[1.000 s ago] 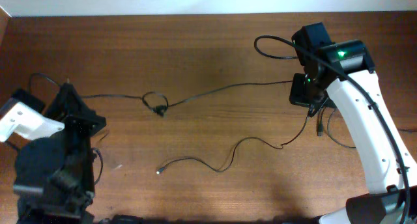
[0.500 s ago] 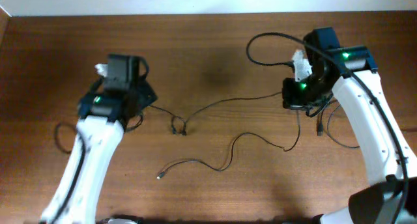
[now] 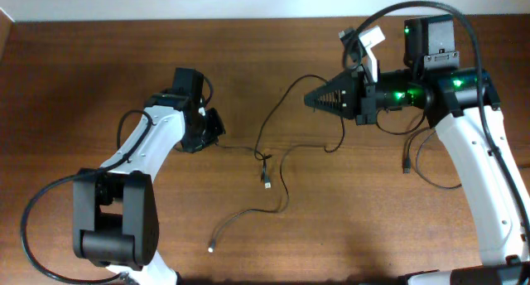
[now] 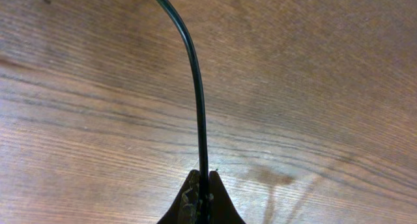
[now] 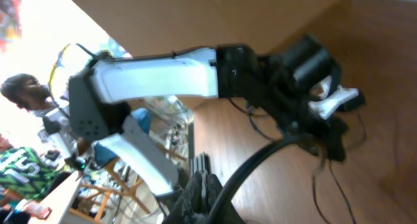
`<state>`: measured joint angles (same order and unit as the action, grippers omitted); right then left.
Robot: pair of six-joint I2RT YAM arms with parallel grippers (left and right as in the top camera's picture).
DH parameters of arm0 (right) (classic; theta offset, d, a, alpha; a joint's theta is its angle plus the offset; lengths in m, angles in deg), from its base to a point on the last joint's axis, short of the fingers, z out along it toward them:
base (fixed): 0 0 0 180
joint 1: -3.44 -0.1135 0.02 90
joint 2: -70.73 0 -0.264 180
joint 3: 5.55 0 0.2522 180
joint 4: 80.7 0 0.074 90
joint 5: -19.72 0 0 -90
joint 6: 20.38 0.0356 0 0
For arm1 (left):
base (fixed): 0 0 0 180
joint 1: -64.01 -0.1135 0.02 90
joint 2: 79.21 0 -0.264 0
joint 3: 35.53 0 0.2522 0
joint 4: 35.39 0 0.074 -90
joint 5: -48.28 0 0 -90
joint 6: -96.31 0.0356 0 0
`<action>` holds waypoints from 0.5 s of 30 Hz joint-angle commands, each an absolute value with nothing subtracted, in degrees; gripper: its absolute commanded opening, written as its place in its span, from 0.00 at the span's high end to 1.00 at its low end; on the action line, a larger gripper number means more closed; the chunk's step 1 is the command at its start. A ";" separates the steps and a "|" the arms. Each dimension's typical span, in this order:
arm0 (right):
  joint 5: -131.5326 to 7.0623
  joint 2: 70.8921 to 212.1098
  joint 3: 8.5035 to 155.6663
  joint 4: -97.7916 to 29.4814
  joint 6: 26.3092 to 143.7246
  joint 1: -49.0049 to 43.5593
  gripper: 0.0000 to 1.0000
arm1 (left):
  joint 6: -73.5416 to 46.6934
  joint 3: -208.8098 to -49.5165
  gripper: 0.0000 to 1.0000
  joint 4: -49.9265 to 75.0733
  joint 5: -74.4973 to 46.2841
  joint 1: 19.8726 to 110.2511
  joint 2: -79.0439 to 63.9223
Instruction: Untangle cables
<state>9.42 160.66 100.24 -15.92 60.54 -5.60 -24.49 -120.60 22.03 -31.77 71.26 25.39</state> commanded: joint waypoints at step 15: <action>-22.01 159.89 101.66 -17.51 73.78 -25.57 0.96 | -24.47 -120.60 1.00 14.35 -11.48 71.04 25.69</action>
